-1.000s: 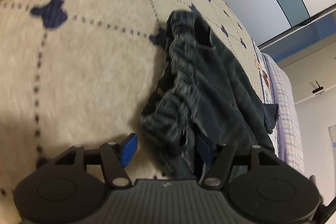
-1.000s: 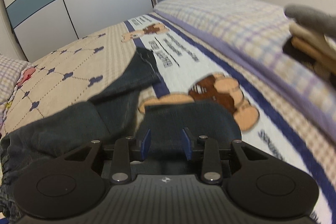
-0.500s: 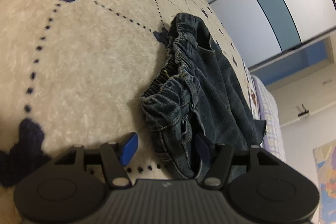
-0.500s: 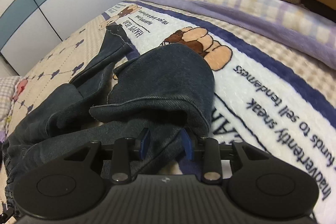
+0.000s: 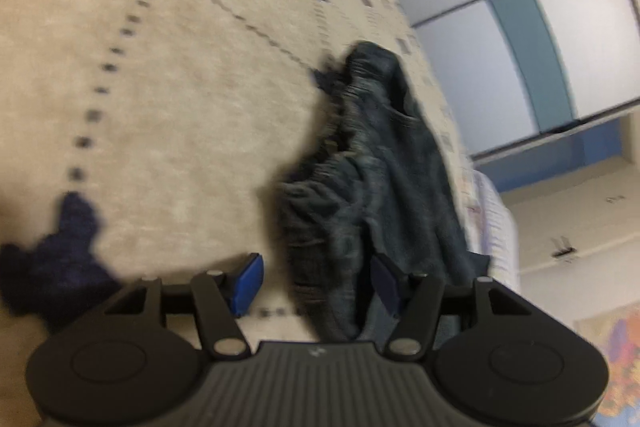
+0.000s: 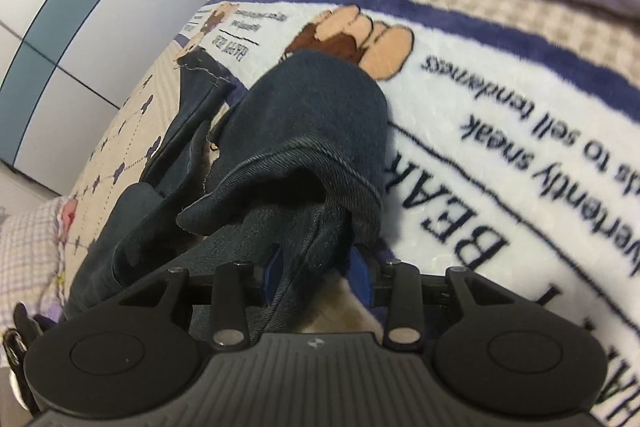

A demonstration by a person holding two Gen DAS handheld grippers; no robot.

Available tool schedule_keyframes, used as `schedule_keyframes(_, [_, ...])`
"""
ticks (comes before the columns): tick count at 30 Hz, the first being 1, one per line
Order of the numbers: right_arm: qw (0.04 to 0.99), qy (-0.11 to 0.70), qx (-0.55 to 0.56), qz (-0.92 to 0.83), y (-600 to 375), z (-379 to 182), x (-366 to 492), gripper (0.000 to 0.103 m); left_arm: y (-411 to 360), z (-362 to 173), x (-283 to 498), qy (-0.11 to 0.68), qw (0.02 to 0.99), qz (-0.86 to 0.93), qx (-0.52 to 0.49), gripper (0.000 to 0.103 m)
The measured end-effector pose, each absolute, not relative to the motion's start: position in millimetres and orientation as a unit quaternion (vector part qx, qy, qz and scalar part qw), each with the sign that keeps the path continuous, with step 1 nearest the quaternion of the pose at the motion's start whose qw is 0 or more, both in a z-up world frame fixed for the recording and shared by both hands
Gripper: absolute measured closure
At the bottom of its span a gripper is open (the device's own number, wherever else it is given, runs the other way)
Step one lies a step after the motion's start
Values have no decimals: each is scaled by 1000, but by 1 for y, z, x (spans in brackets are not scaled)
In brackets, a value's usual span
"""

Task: Fold clothes
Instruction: 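Lower the held jeans leg onto the other leg with the right gripper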

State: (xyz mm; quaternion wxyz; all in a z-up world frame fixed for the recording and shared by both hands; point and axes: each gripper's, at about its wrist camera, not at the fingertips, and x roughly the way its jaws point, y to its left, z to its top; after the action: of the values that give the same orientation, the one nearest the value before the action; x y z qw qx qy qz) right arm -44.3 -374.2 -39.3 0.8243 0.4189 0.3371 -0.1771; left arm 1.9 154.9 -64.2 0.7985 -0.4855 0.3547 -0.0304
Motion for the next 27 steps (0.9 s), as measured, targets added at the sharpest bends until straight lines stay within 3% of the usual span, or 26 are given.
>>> schedule_keyframes(4, [827,336,414,-178,-372,-42,-38,62,147,-68,13,348,804,-36,-481,45])
schedule_keyframes(6, [827,336,413,-179,-372,-45,-37,63,143,-72,16,354,805,-25,-475,61])
schedule_keyframes(8, [829,339,406,-180,-372,-46,-35,72,140,-70,17,358,818,-14,-450,76])
schedule_keyframes(9, [832,339,400,-180,-372,-46,-35,81,139,-69,17,359,823,-11,-440,82])
schedule_keyframes(11, [838,337,391,-175,-372,-44,-36,89,139,-65,12,353,830,-11,-433,87])
schedule_keyframes(13, [842,333,392,-165,-373,-42,-39,94,139,-59,6,343,837,-7,-427,89])
schedule_keyframes(27, [860,331,378,-90,-330,-22,-98,95,173,-23,-32,314,865,39,-389,92])
